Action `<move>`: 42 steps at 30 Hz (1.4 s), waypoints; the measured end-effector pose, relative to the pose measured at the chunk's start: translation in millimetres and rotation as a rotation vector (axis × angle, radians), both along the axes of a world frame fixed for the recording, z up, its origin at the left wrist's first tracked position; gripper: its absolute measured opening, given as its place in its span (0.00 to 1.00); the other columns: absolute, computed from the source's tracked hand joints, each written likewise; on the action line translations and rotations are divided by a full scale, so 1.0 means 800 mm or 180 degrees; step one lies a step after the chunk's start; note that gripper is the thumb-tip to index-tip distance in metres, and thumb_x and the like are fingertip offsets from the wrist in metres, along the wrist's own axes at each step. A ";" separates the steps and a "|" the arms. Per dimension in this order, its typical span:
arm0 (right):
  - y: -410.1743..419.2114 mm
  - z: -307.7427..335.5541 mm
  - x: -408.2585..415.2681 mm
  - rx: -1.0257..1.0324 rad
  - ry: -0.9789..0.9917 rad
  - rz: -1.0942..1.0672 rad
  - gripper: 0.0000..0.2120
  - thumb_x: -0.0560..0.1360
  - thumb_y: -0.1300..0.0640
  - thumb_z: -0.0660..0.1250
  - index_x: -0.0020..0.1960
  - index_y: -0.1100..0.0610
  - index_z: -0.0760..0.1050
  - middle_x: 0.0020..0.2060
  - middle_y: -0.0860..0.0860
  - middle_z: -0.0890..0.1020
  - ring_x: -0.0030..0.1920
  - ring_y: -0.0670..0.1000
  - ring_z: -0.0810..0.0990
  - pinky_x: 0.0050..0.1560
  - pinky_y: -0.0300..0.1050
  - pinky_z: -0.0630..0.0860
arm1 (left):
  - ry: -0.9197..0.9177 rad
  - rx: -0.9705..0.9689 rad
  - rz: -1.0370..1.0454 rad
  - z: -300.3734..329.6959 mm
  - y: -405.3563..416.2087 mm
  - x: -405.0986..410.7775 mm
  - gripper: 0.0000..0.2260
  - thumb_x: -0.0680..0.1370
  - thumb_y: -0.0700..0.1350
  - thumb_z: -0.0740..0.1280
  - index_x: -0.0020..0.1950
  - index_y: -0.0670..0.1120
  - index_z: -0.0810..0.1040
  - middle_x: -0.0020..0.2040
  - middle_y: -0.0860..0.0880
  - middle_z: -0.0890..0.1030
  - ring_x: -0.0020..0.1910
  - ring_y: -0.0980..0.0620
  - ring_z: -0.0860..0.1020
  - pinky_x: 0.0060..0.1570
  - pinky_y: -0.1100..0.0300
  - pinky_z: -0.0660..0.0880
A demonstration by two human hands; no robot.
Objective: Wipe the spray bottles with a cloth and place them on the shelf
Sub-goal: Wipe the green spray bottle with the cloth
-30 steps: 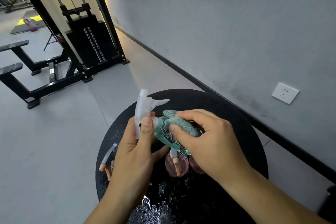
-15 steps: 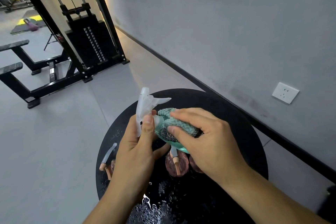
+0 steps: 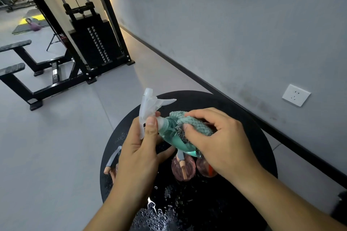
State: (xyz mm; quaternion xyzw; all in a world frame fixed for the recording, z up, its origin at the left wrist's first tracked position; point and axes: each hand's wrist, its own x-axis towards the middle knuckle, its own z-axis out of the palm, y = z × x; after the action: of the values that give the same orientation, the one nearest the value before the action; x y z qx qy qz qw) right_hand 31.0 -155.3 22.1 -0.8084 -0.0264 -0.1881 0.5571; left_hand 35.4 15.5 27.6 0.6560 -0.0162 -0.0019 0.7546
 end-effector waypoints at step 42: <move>0.007 0.000 0.002 -0.0358 0.0071 -0.0022 0.11 0.75 0.57 0.76 0.57 0.50 0.86 0.50 0.39 0.84 0.53 0.36 0.81 0.48 0.25 0.75 | 0.0230 -0.0148 0.0355 0.007 0.002 0.007 0.16 0.85 0.57 0.60 0.58 0.46 0.78 0.53 0.48 0.88 0.52 0.46 0.88 0.45 0.48 0.85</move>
State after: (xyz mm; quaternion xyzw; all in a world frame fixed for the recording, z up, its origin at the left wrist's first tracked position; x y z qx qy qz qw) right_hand 32.9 -150.0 22.4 -0.8407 -0.0279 -0.1792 0.5103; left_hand 40.6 17.2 33.5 0.6377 0.0476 0.0169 0.7686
